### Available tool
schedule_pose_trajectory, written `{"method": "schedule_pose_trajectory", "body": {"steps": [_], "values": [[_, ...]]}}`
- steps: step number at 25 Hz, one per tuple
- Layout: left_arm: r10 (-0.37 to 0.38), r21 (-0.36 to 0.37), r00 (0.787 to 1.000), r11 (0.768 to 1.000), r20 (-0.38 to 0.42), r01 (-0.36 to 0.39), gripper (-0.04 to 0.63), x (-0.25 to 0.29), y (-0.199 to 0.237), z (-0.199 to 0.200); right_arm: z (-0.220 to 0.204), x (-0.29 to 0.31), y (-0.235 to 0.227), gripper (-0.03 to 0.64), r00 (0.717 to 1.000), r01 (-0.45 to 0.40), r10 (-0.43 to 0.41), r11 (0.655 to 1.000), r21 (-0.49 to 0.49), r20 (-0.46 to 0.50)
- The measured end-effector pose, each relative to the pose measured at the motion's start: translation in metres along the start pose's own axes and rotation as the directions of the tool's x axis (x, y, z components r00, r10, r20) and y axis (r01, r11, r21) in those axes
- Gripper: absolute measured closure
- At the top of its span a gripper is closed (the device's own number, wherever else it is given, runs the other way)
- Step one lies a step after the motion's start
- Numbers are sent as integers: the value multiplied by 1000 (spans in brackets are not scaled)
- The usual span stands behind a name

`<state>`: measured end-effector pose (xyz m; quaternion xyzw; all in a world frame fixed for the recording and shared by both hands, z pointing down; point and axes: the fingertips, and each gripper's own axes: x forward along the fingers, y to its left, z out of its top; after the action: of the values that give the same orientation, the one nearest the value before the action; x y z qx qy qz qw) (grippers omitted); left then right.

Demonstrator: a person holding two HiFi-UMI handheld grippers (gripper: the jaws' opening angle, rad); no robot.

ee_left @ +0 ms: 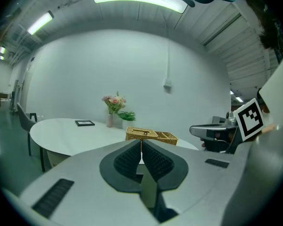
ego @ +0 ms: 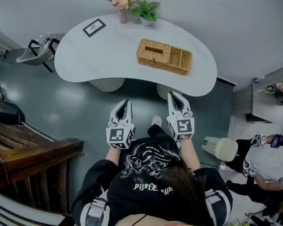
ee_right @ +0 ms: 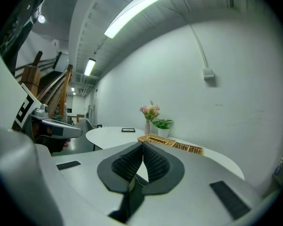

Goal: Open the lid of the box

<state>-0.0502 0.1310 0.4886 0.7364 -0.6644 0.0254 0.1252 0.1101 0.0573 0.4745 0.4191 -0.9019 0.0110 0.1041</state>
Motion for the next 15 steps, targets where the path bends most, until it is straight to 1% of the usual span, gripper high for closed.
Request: {"method": "schedule_pose_trajectory", "body": {"steps": [7, 12, 15], "values": [[45, -1, 999, 999, -10, -45, 569, 50, -14, 7, 3, 41, -32, 591, 994, -105, 105, 994, -29, -10], [98, -17, 995, 995, -10, -98, 569, 83, -21, 10, 9, 67, -50, 591, 980, -197, 196, 979, -46, -12], [121, -33, 993, 992, -14, -122, 569, 101, -26, 8, 6, 81, -62, 591, 972, -233, 232, 971, -57, -22]]}}
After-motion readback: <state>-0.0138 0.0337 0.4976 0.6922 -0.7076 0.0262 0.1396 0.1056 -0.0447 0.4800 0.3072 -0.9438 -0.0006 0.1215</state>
